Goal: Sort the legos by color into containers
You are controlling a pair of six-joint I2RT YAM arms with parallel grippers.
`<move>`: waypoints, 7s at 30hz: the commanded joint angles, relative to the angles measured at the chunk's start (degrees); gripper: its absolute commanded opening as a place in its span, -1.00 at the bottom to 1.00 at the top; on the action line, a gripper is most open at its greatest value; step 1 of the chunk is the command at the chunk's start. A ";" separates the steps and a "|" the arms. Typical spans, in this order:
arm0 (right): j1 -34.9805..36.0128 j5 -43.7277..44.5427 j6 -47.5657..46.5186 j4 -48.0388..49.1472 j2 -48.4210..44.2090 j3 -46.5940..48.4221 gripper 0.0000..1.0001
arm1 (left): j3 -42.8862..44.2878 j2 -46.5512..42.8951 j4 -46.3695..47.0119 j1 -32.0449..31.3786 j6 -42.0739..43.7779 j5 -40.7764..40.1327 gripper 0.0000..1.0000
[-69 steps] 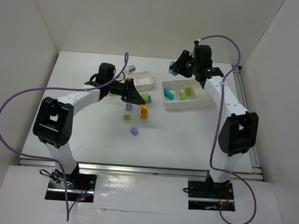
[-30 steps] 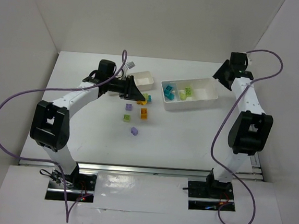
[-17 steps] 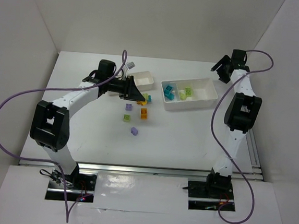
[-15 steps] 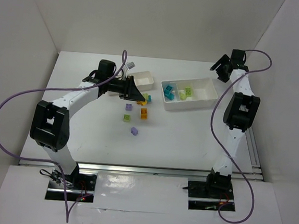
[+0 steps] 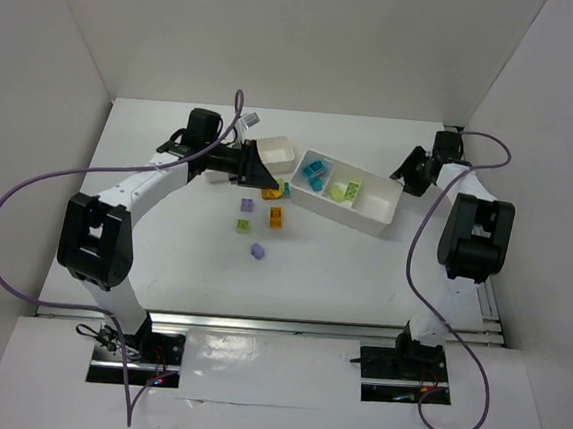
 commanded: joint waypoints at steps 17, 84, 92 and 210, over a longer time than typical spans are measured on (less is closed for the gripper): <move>7.72 25.91 2.88 -11.56 -42.68 -22.84 0.63 | 25.43 17.22 -4.36 -18.06 -1.02 -11.95 -1.00; 55.00 33.40 1.04 -8.14 -2.86 6.88 -0.59 | -0.84 -13.18 -24.93 10.59 -0.06 -43.53 0.85; 50.27 43.14 6.82 -14.28 -28.77 -9.99 -0.59 | -0.84 -8.27 -24.40 7.00 0.48 -42.90 0.80; 57.03 23.29 -2.57 -1.01 17.23 21.26 0.60 | 7.69 -11.95 -25.72 11.02 -1.28 -54.07 0.56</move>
